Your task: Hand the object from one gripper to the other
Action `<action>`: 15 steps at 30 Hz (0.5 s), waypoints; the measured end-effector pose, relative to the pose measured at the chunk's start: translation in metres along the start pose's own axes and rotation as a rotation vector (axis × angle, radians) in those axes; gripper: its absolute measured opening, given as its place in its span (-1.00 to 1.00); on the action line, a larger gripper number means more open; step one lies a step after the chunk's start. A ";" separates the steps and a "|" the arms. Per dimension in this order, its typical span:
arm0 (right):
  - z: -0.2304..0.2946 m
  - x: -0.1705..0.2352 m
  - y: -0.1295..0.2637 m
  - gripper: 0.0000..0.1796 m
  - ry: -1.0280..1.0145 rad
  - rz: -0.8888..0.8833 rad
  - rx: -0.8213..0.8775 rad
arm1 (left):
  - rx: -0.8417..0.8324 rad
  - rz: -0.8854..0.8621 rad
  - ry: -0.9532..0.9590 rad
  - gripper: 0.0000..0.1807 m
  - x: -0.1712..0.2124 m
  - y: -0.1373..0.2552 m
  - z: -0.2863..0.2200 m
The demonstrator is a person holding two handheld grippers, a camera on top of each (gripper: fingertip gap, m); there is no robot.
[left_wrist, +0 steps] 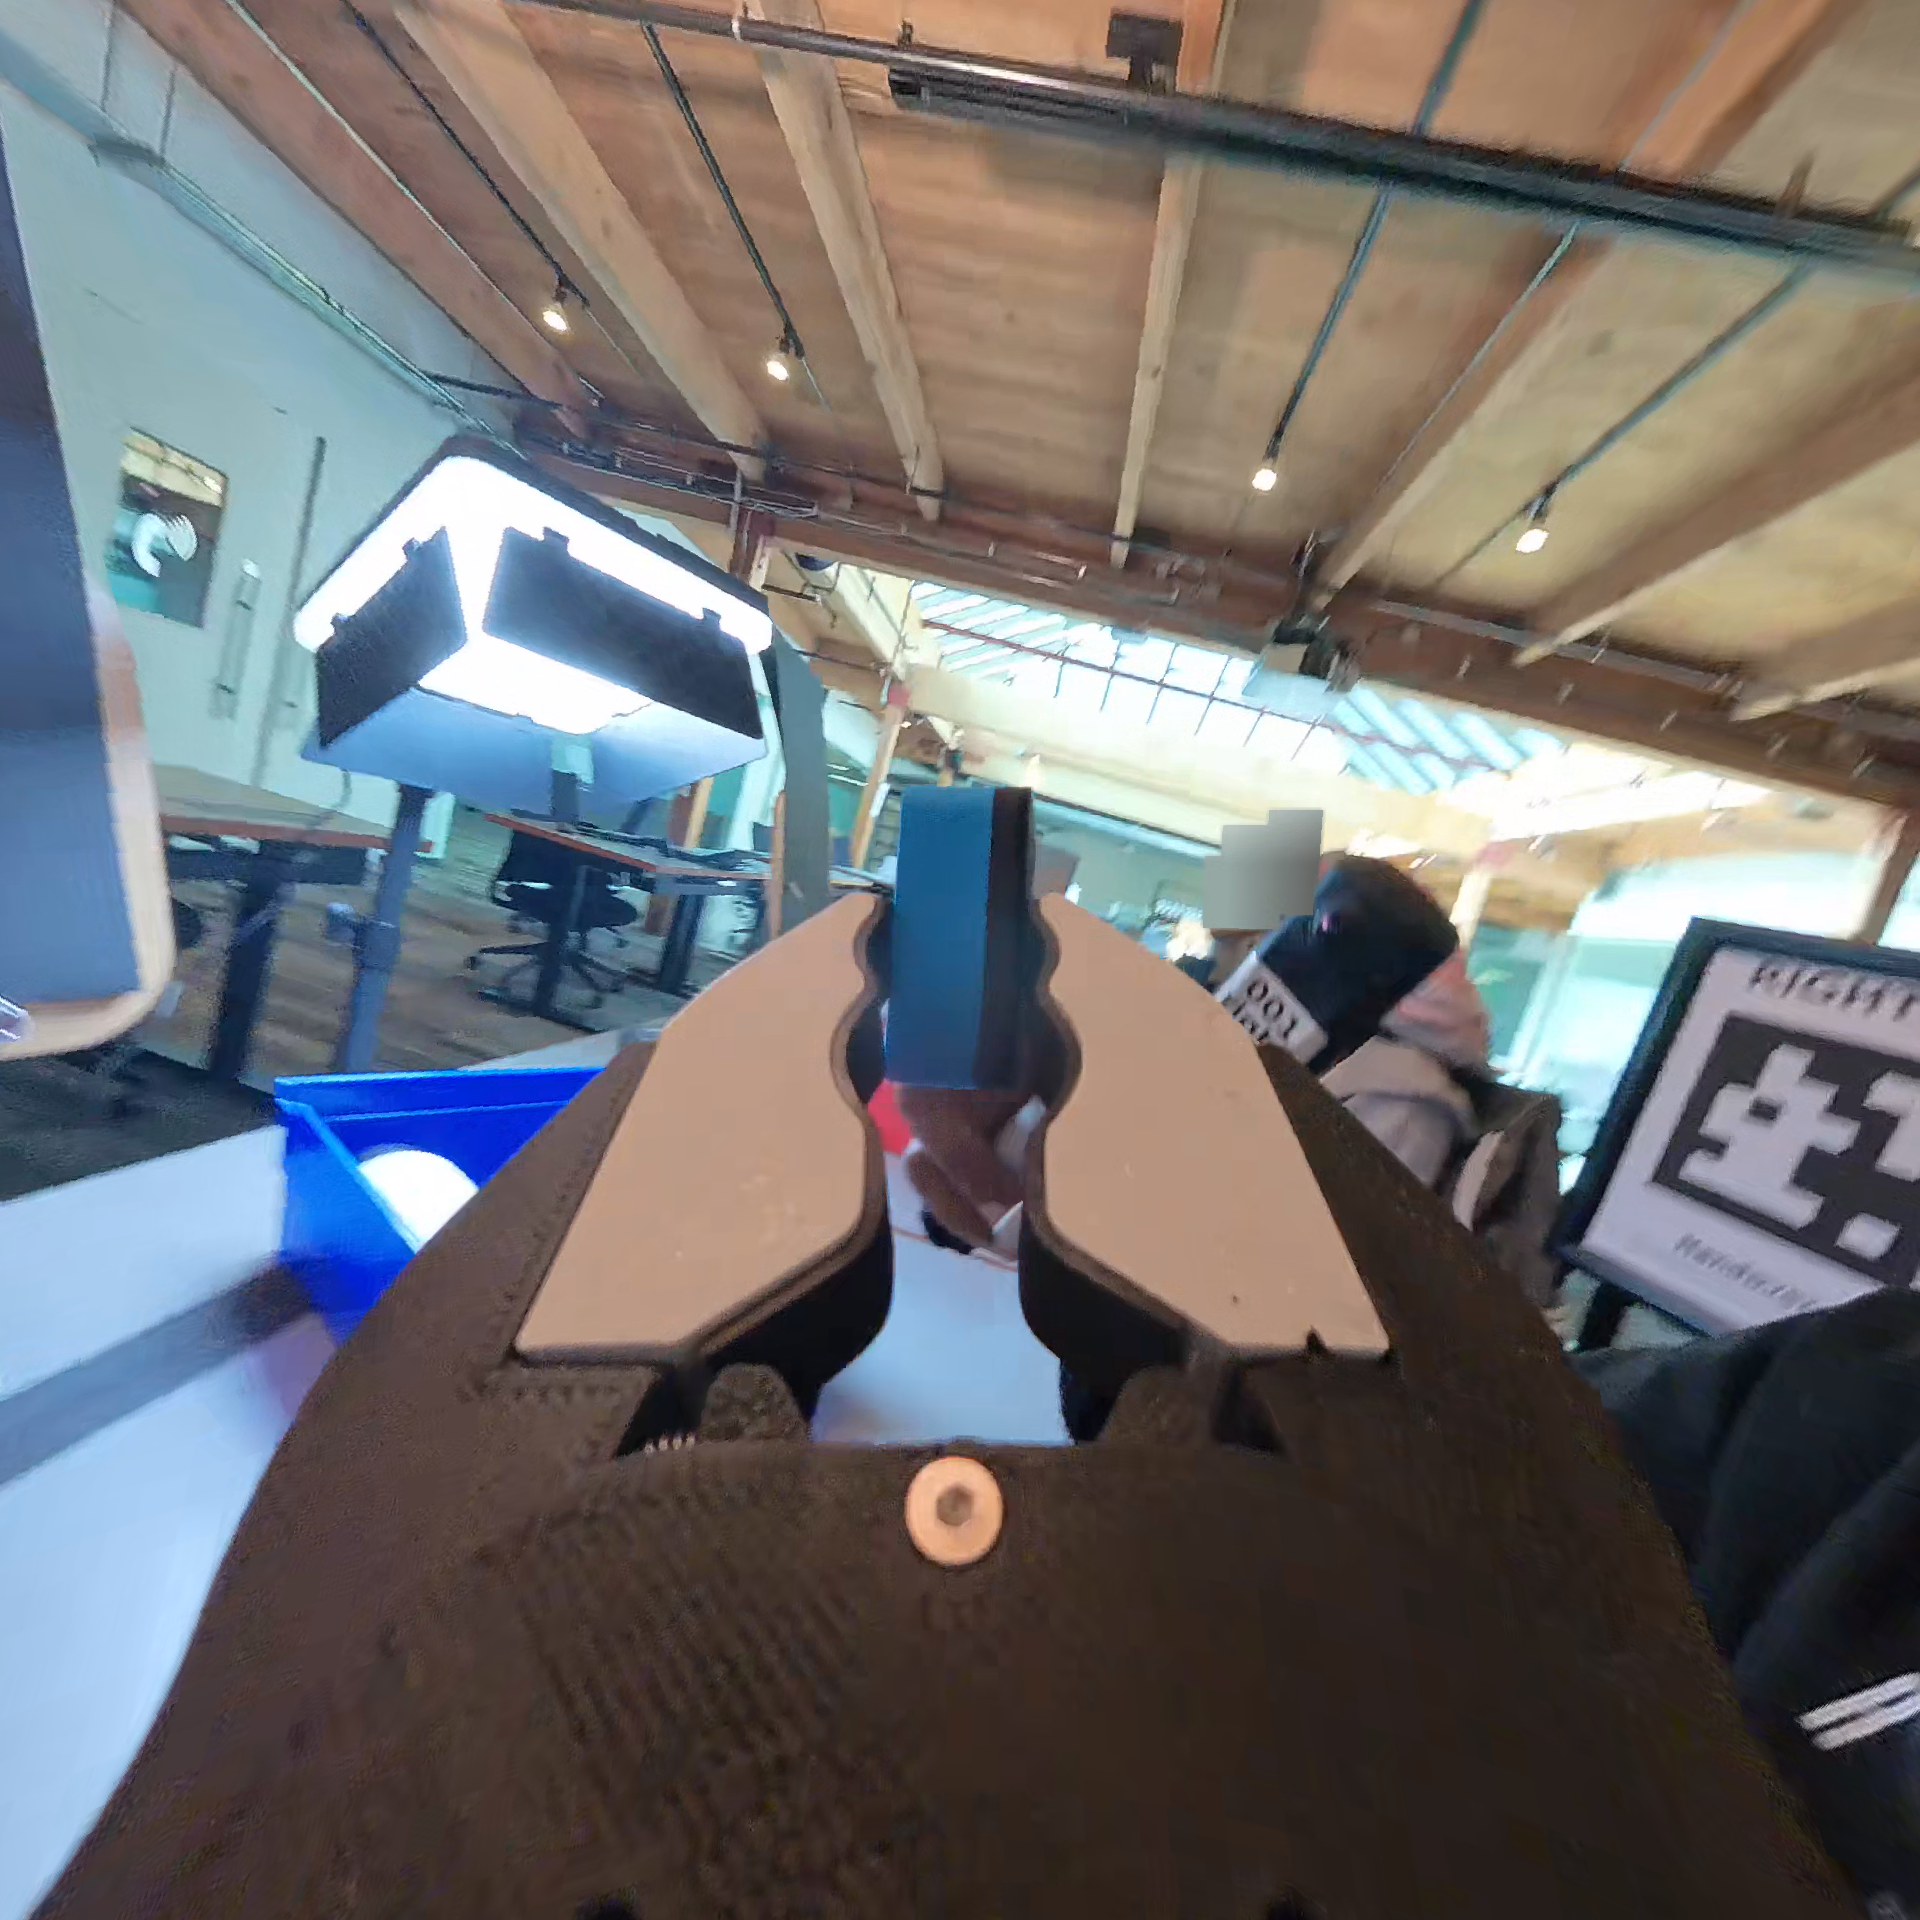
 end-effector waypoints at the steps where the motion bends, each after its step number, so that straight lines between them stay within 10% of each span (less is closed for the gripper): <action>1: 0.001 0.002 -0.002 -0.25 0.075 0.008 0.038 | 0.006 -0.006 0.047 -0.74 0.001 -0.001 0.001; 15: 0.000 -0.004 -0.001 -0.32 0.268 -0.023 0.209 | 0.055 -0.073 0.345 -0.74 0.023 -0.013 0.004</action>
Point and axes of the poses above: each gripper's, where its closed fingertips meet, y back along the fingers, x out of its underside, z = x × y across the jaws, the point moved 2 cm from there along y, back along the fingers, and after that the axes turned 1 degree about z, right-handed, at the moved point
